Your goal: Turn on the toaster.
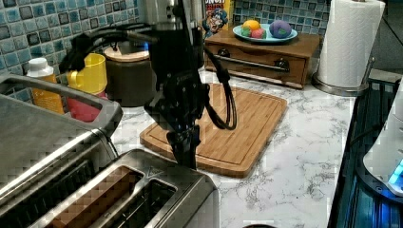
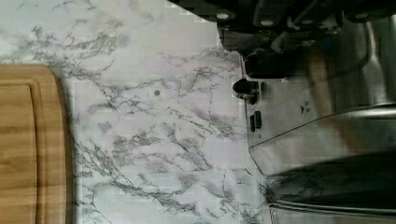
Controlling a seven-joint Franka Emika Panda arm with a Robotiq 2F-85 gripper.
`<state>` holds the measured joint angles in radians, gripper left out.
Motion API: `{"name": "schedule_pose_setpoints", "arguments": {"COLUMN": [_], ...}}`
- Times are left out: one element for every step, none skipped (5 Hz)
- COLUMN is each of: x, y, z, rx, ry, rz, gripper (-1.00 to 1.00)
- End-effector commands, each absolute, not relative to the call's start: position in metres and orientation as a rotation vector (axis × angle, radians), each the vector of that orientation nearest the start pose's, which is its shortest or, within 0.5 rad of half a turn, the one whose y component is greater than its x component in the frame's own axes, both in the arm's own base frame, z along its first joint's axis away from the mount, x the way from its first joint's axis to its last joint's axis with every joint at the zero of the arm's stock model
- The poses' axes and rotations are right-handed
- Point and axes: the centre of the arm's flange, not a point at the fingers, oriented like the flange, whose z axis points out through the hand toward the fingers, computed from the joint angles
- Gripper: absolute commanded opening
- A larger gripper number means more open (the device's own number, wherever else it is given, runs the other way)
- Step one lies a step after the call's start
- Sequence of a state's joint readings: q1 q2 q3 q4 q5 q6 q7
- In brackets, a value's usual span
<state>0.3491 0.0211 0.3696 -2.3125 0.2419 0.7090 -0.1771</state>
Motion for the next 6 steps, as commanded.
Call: {"name": "schedule_pose_setpoints", "arguments": {"x": [0.3526,0.3526,0.3526,0.3527,0.3526,0.3526], "y": [0.314,0.314,0.314,0.3141,0.314,0.314], "z": [0.2263,0.2263,0.2263,0.2264,0.2263,0.2263], "rx": [-3.087,-3.087,-3.087,-3.087,-3.087,-3.087], "ry": [0.193,0.193,0.193,0.193,0.193,0.193], "rz": [0.547,0.547,0.547,0.546,0.547,0.547], "gripper": [-1.0,-1.0,-1.0,-1.0,-1.0,-1.0]}}
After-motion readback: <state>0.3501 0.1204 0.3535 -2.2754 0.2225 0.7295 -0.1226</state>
